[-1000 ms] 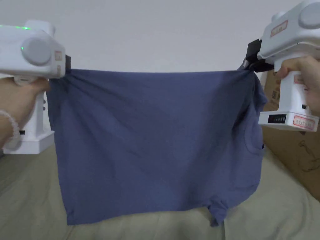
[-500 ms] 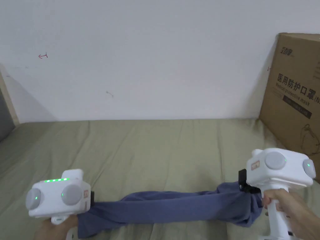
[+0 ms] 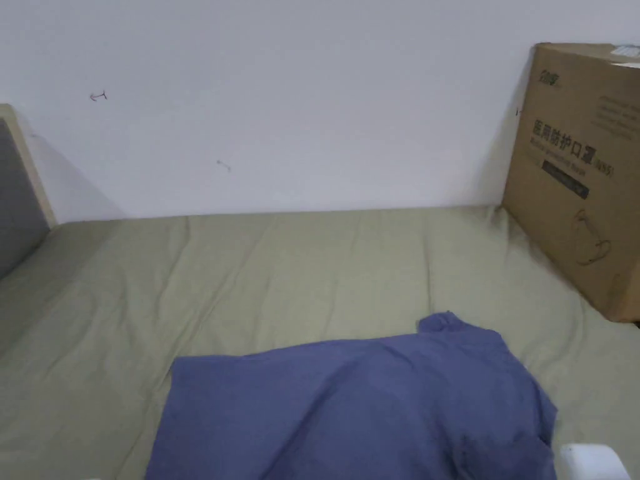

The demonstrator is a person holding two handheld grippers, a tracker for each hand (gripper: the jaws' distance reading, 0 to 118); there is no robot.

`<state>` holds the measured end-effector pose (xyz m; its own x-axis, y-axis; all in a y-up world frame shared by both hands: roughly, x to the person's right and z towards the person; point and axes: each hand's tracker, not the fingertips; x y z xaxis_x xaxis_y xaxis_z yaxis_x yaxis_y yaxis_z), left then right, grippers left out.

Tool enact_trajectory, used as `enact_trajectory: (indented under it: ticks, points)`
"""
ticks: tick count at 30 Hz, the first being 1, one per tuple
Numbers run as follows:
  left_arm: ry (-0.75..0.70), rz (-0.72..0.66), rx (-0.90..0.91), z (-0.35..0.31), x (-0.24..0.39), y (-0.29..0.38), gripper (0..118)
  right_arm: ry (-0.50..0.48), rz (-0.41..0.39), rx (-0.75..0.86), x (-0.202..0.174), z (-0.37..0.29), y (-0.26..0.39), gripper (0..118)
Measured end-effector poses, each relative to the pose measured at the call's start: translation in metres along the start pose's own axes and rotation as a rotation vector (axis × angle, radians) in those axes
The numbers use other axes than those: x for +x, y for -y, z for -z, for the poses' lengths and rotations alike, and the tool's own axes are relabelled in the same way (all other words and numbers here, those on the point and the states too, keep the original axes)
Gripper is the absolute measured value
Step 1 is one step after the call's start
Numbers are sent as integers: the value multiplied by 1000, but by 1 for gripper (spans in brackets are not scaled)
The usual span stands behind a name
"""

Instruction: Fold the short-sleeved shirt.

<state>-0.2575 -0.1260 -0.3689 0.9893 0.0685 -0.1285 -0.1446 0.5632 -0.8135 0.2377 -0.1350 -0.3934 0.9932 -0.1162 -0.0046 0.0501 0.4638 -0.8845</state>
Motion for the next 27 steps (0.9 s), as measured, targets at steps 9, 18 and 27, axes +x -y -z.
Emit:
enact_trajectory:
  ticks: [9, 18, 27]
  points:
    - [1, -39, -61, -13, -10, 53, 6, -29, 150, -13, 0, -10, 67, 5]
    - [19, 27, 35, -33, -2, 15, 68, 8, -28, 159, -14, -39, 13, 87]
    - [113, 27, 24, 41, 20, -38, 0, -147, 47, 180, -47, 15, -45, 2]
